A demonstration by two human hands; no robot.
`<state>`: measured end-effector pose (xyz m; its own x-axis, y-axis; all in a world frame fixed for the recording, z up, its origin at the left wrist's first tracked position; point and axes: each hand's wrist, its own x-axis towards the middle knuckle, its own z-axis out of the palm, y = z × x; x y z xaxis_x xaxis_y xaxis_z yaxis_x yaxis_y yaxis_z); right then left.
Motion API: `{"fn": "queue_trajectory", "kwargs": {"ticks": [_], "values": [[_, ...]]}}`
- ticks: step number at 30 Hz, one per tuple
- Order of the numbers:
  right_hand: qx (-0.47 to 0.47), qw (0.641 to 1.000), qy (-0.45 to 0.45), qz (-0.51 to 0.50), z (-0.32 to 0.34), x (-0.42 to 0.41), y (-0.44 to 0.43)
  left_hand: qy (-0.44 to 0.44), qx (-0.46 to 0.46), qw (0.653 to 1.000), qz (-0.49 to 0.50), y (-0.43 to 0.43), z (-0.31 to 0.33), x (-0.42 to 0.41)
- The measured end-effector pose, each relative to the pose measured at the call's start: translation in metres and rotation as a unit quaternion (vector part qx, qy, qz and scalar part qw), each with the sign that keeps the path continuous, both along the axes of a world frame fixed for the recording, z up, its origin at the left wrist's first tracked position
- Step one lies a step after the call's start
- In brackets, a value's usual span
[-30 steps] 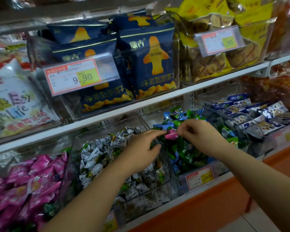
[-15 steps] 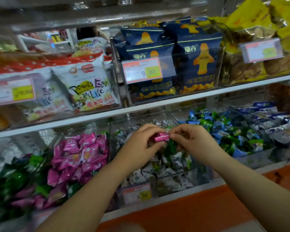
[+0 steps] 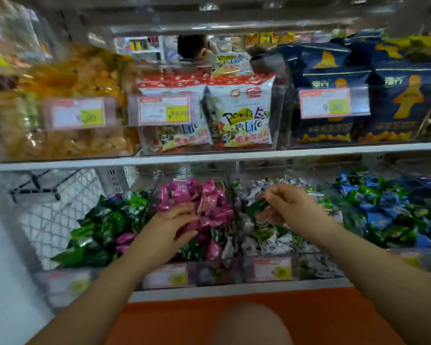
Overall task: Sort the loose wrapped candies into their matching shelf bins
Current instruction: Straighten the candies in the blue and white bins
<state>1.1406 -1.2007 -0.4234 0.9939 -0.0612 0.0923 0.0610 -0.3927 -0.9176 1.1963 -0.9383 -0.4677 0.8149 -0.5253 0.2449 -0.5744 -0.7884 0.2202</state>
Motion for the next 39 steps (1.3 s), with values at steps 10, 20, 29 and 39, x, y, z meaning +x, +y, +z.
{"fn": "queue_trajectory", "kwargs": {"ticks": [10, 20, 29, 39], "values": [[0.016, 0.999, 0.008, 0.037, 0.001, 0.008, 0.041, 0.022, 0.126, 0.992, -0.015, 0.011, -0.008, -0.01], [0.195, 0.971, 0.061, 0.124, 0.004, 0.005, 0.09, 0.05, -0.241, 0.969, -0.04, 0.002, 0.014, -0.035], [-0.008, 0.998, 0.02, 0.06, -0.006, 0.011, 0.081, -0.1, -0.242, 0.959, 0.11, 0.059, 0.005, -0.017], [-0.134, 0.987, 0.008, 0.085, -0.017, 0.015, 0.065, 0.081, 0.093, 0.968, 0.219, 0.096, -0.03, 0.011]]}}
